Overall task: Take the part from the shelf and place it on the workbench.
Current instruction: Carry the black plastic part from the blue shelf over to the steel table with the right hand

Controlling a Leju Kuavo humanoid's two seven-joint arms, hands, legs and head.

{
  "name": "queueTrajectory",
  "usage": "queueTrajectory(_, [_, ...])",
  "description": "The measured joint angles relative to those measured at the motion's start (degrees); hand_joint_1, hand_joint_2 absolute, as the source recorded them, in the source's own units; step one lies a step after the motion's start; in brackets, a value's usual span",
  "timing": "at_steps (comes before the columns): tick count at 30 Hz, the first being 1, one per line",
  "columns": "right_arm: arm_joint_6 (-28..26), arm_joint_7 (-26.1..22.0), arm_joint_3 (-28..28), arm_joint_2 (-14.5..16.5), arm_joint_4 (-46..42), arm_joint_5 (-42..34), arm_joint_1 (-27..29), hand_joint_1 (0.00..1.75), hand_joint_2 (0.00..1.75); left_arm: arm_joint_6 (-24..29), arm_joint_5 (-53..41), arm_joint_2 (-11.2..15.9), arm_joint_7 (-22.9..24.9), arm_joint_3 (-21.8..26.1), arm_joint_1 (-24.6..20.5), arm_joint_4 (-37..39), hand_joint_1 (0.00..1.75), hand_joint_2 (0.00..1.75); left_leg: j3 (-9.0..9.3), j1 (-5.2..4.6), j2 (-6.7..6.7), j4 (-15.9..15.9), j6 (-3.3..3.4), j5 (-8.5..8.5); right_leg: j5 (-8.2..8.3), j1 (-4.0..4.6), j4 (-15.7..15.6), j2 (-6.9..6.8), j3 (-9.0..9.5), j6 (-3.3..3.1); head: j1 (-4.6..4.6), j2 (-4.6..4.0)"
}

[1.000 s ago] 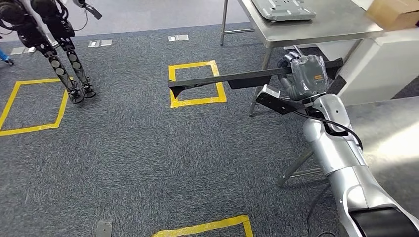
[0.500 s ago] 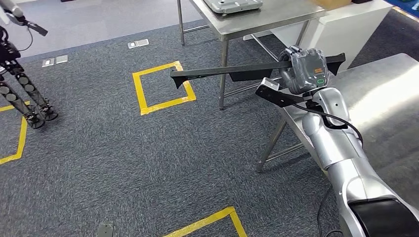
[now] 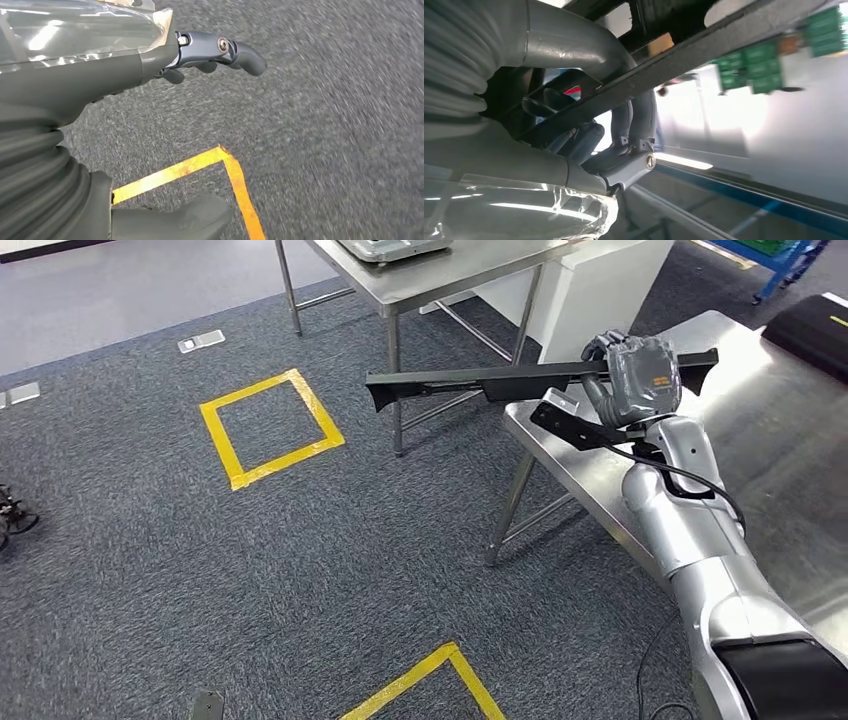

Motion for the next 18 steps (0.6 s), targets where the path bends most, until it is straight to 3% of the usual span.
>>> queueTrajectory(1, [0.0, 0.1, 0.0, 0.0, 0.3, 0.0, 0.1, 1.75, 1.75, 0.0, 0.0, 0.0, 0.0, 0.0, 0.0, 0.0, 0.00, 1.75, -0.02, -0.09, 0.84, 0.0, 0.02, -0.01, 0.05, 0.01, 0.2, -0.14, 0.26, 0.20, 0.01, -0.01])
queueTrajectory(2, [0.0, 0.1, 0.0, 0.0, 0.5, 0.1, 0.1, 1.75, 1.75, 0.0, 0.0, 0.0, 0.0, 0.0, 0.0, 0.0, 0.00, 1.75, -0.02, -0.13, 1.63, 0.0, 0.01, -0.02, 0.82, 0.03, -2.2, -0.49, 1.83, 0.45, 0.01, -0.01])
queueTrajectory(3, [0.0, 0.1, 0.0, 0.0, 0.7, 0.1, 0.0, 1.75, 1.75, 0.0, 0.0, 0.0, 0.0, 0.0, 0.0, 0.0, 0.00, 1.75, 0.00, -0.14, 2.31, 0.0, -0.02, -0.04, 1.77, 0.06, -5.5, -1.06, 3.87, 0.67, 0.02, -0.01])
queueTrajectory(4, [0.0, 0.2, 0.0, 0.0, 0.8, 0.1, -0.1, 1.75, 1.75, 0.0, 0.0, 0.0, 0.0, 0.0, 0.0, 0.0, 0.00, 1.75, 0.04, -0.21, 2.96, 0.0, -0.09, -0.08, 2.68, 0.17, -9.4, -2.45, 6.31, 0.76, 0.03, -0.01])
queueTrajectory(5, [0.0, 0.3, 0.0, 0.1, 0.9, 0.2, -0.3, 1.75, 1.75, 0.0, 0.0, 0.0, 0.0, 0.0, 0.0, 0.0, 0.00, 1.75, 0.08, -0.39, 3.71, 0.1, -0.27, -0.16, 3.48, 0.53, -12.6, -3.63, 8.27, 0.49, -0.04, 0.00])
queueTrajectory(7, [-0.1, 0.7, -0.1, 0.2, 1.1, 0.6, -0.7, 1.75, 1.75, 0.0, 0.0, 0.1, 0.0, 0.0, -0.1, 0.0, 0.00, 1.75, 0.27, -0.77, 5.12, 0.2, -0.73, -0.35, 4.18, 1.18, -15.6, -4.77, 9.96, -0.42, -0.16, 0.00])
queueTrajectory(9, [-0.2, 1.3, -0.4, 0.1, 1.3, 1.0, -0.8, 1.75, 1.75, 0.0, 0.0, 0.0, 0.0, 0.0, -0.1, 0.0, 0.00, 1.75, 0.47, -0.71, 5.91, 0.2, -1.34, -0.70, 4.52, 1.12, -15.9, -3.43, 9.98, -1.26, -0.22, 0.00])
queueTrajectory(11, [-0.2, 1.6, -0.5, 0.0, 1.5, 1.1, -1.0, 1.75, 1.75, 0.0, 0.0, 0.1, 0.0, 0.0, -0.3, 0.0, 0.00, 1.75, -0.08, -0.33, 3.26, 1.8, -2.04, -2.09, 4.75, 0.60, -16.1, -2.16, 10.14, -1.86, -0.28, -0.01])
queueTrajectory(13, [-0.3, 2.1, -0.6, 0.3, 1.7, 1.2, -1.3, 1.75, 1.75, 0.0, 0.0, 0.1, 0.0, 0.0, -0.1, 0.0, 0.00, 1.75, -2.63, -0.15, -0.40, 7.3, -2.41, -5.23, 4.95, 0.44, -16.1, -0.83, 10.15, -2.43, -0.47, -0.01])
queueTrajectory(15, [-0.4, 3.0, -0.6, 0.7, 2.2, 1.3, -1.2, 1.75, 1.75, 0.0, 0.0, 0.2, 0.0, 0.0, 0.2, 0.1, 0.00, 1.75, -6.21, -0.18, -1.36, 14.2, -2.35, -7.88, 5.07, 0.60, -16.1, 0.79, 10.06, -2.79, -0.60, 0.00])
queueTrajectory(16, [-0.5, 3.4, -0.7, 0.8, 2.4, 1.4, -1.2, 1.75, 1.75, 0.0, 0.0, 0.2, 0.0, 0.0, 0.3, 0.1, 0.00, 1.75, -7.24, -0.17, -1.42, 15.8, -2.23, -7.82, 5.09, 0.66, -16.1, 1.62, 10.03, -2.82, -0.62, -0.01])
queueTrajectory(17, [-0.5, 3.8, -0.8, 0.9, 2.6, 1.4, -1.1, 1.75, 1.75, 0.0, 0.0, 0.2, 0.0, 0.0, 0.3, 0.1, 0.00, 1.75, -7.30, -0.15, -1.47, 15.4, -2.08, -6.67, 5.09, 0.66, -16.0, 2.43, 10.04, -2.81, -0.62, -0.01])
queueTrajectory(18, [-0.5, 4.1, -1.0, 0.9, 2.8, 1.4, -1.1, 1.75, 1.75, 0.0, 0.0, 0.2, 0.0, 0.0, 0.3, 0.1, 0.00, 1.75, -6.35, -0.08, -1.77, 12.9, -1.92, -4.69, 5.10, 0.63, -15.9, 3.18, 10.06, -2.80, -0.62, -0.01])
